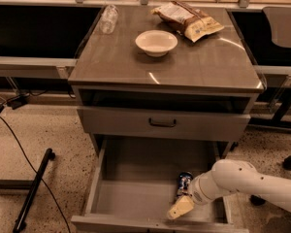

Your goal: Pick pepsi can from middle drawer and place on counter

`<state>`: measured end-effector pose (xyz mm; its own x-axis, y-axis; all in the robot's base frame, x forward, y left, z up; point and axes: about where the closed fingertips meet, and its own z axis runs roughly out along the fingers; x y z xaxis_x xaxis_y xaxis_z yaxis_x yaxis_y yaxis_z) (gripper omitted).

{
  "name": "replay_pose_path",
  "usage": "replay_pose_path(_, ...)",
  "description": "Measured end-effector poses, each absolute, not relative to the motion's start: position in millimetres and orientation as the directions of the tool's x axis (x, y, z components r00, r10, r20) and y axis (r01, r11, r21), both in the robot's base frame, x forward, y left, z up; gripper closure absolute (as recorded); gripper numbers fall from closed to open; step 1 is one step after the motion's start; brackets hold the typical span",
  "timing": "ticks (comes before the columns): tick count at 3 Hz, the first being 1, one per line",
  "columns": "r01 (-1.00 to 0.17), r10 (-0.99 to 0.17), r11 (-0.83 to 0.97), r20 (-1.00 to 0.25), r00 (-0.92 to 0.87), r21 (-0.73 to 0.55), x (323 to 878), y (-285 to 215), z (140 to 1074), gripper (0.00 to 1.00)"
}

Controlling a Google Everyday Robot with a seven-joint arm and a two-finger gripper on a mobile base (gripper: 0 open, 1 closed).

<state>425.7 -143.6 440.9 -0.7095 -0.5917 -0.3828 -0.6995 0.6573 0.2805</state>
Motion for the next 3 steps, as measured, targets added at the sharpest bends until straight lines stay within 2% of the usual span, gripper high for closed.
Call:
replay_pose_path(1,-0.700,-0.587,0.660,-0.395,-0.707,0.273,425.8,-143.2,439.0,0.00)
replay_pose_path(2,-0.729,-0.579,0.655,-0.490,-0.652,0.196,435.5,-153.1,440.0,0.00)
replay_pose_path(3,-0.806,-0.631,0.589,-0.589,-0.505,0.061,446.2,-158.7,450.5,0.00)
